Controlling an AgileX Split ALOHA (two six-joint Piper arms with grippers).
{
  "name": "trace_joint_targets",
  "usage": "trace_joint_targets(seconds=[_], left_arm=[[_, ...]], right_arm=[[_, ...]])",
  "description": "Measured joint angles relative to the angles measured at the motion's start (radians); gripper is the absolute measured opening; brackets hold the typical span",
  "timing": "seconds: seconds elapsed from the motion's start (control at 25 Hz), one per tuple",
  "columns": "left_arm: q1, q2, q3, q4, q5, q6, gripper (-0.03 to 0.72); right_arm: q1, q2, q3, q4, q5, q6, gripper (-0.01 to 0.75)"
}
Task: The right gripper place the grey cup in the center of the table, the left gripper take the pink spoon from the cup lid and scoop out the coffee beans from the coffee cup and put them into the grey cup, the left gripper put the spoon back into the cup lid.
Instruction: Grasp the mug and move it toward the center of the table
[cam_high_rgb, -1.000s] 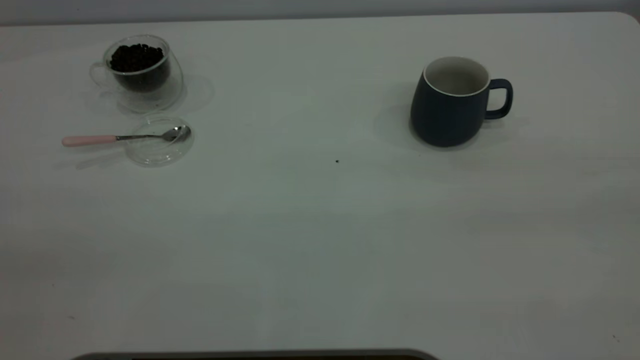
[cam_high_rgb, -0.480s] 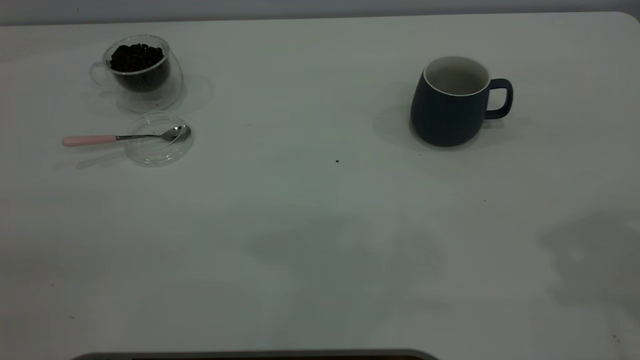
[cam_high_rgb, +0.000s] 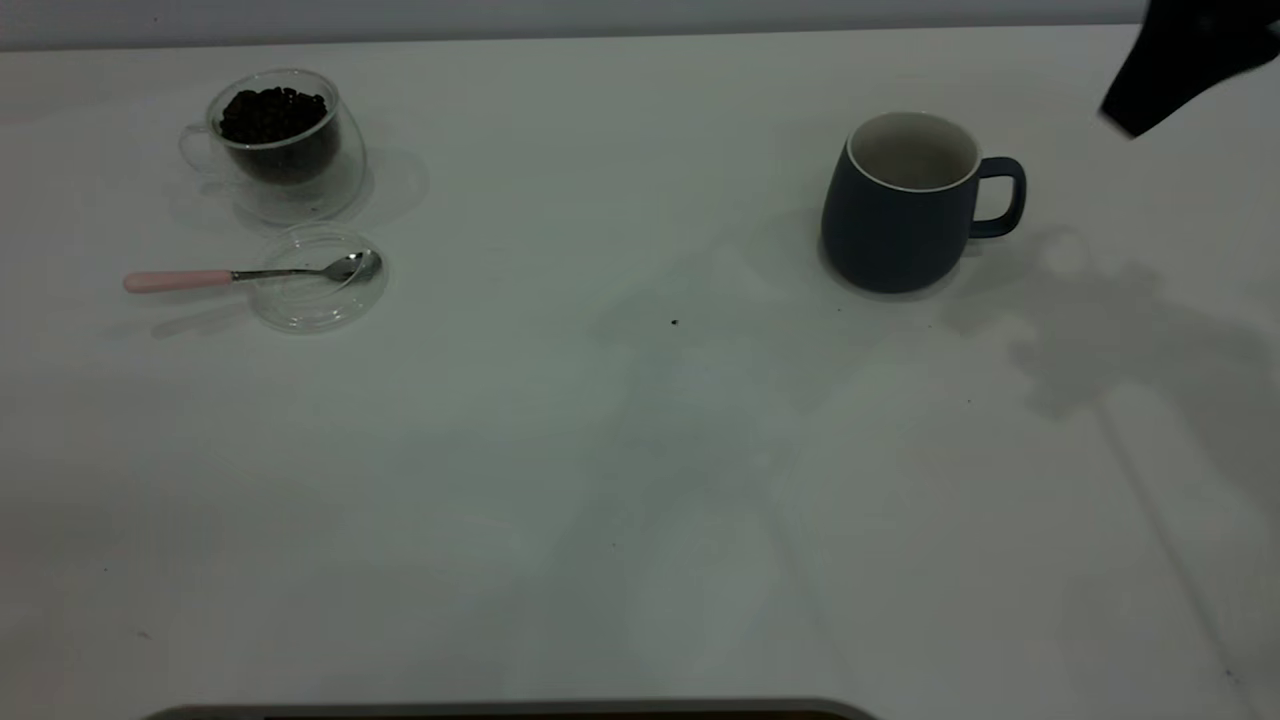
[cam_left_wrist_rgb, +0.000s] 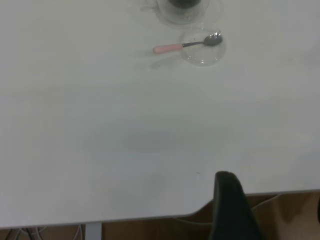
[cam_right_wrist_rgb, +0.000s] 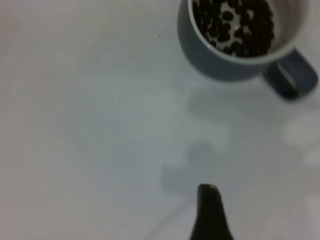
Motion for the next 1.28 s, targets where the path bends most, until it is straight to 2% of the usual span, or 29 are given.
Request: trace_joint_targets(seconds=[0.12, 0.24, 0.44, 0.68, 1.04, 1.28], left_arm=[[0.0, 0.0, 0.0, 0.0, 0.0, 0.0, 0.476], [0.0, 0.0, 0.0, 0.0, 0.0, 0.0, 0.476], [0.0, 0.0, 0.0, 0.0, 0.0, 0.0, 0.476], [0.0, 0.0, 0.0, 0.0, 0.0, 0.0, 0.476], [0.0, 0.0, 0.0, 0.0, 0.0, 0.0, 0.476], [0.0, 0.0, 0.0, 0.0, 0.0, 0.0, 0.476]], right_arm=[[0.0, 0.125, -0.098, 0.001, -0.004, -0.217, 0.531], [0.0, 0.19, -0.165, 0.02, -0.02, -0.363, 0.506], [0.0, 0.223, -0.186, 0.135, -0.101, -0.551, 0.501], [0.0, 0.288, -0.186, 0.251, -0.111, -0.791, 0.497], [0.007, 0.364, -0.188, 0.334, -0.18, -0.949, 0.497], [0.081, 0.393, -0.192, 0.42, -0.199, -0.953, 0.497]])
